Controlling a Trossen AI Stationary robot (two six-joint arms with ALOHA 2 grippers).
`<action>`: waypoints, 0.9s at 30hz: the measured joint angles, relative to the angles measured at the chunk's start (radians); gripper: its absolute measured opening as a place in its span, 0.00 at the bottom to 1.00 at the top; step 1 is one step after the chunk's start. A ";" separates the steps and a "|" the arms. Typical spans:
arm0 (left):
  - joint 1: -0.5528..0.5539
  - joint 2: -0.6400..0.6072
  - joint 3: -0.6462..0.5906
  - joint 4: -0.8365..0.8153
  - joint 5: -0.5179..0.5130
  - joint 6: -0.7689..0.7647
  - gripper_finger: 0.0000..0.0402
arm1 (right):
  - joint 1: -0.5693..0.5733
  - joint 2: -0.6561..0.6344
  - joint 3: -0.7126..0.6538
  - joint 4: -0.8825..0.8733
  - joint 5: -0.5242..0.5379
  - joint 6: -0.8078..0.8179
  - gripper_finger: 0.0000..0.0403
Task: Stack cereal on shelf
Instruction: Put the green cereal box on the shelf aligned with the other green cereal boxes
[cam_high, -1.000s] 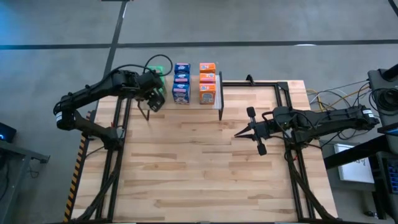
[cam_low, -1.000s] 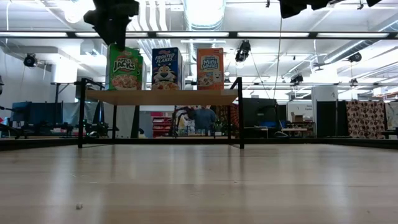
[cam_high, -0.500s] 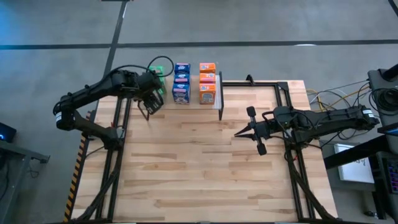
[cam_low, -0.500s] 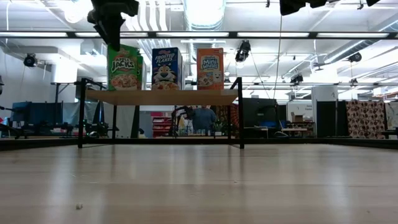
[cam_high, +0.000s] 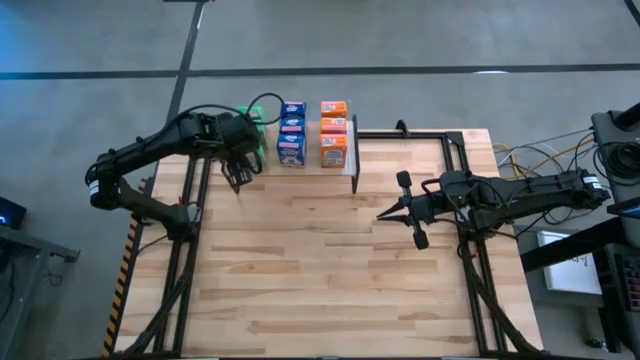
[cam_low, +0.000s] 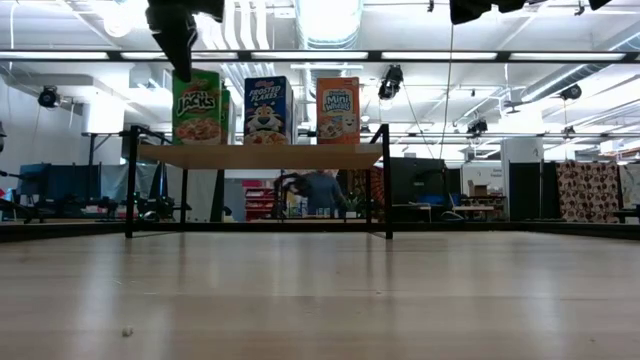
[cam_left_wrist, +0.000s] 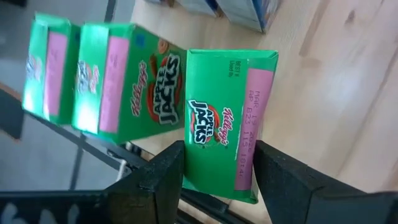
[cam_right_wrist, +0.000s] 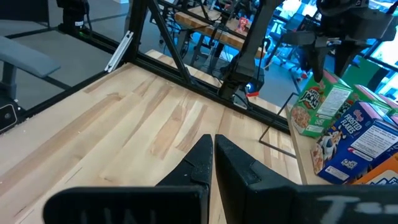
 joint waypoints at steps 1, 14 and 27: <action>0.000 0.000 0.000 0.008 -0.004 0.019 0.42 | 0.000 0.000 0.000 0.000 0.000 -0.001 0.02; 0.001 0.000 0.000 0.051 -0.008 0.123 0.42 | 0.000 0.000 0.000 0.000 0.000 -0.011 0.02; 0.018 0.000 0.000 0.054 -0.004 0.179 0.42 | 0.000 0.000 0.000 0.000 0.000 -0.015 0.02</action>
